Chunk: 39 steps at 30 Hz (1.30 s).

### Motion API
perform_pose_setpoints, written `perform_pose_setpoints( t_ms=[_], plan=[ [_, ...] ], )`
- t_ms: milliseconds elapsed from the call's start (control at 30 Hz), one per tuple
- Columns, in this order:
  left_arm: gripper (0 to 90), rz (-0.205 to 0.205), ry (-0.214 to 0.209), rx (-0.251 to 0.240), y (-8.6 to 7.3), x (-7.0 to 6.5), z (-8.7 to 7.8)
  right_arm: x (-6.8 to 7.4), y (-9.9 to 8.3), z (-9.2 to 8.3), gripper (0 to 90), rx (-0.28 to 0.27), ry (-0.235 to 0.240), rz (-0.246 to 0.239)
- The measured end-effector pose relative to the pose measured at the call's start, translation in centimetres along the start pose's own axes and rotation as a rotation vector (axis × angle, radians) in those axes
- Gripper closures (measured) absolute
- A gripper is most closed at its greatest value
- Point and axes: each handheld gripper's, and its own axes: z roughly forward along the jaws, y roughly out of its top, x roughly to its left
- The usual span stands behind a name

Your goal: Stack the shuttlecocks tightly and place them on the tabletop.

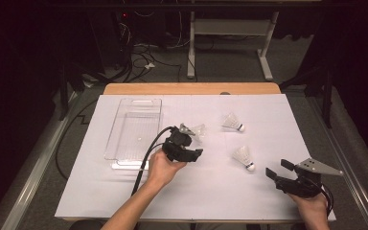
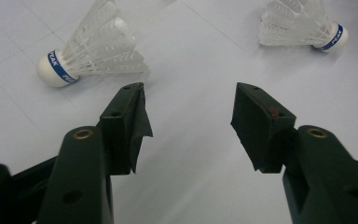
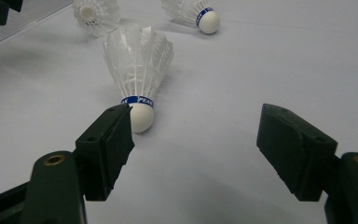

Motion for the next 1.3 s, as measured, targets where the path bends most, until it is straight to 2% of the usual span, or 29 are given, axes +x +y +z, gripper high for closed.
perform_pose_setpoints(
  t_ms=[667,900,1300],
  plan=[
    [43.9,-0.017,-0.001,-0.012,-1.4,0.3,-0.5,0.0,0.0,0.0,27.1,0.000,-0.001,0.000],
    [42.9,-0.020,0.001,-0.032,-1.9,0.3,-0.9,0.0,0.0,0.0,27.1,0.002,-0.005,0.001],
    [41.8,-0.022,0.009,-0.028,-2.6,0.3,-1.3,0.0,0.0,0.0,27.1,0.001,-0.003,0.002]
  ],
)
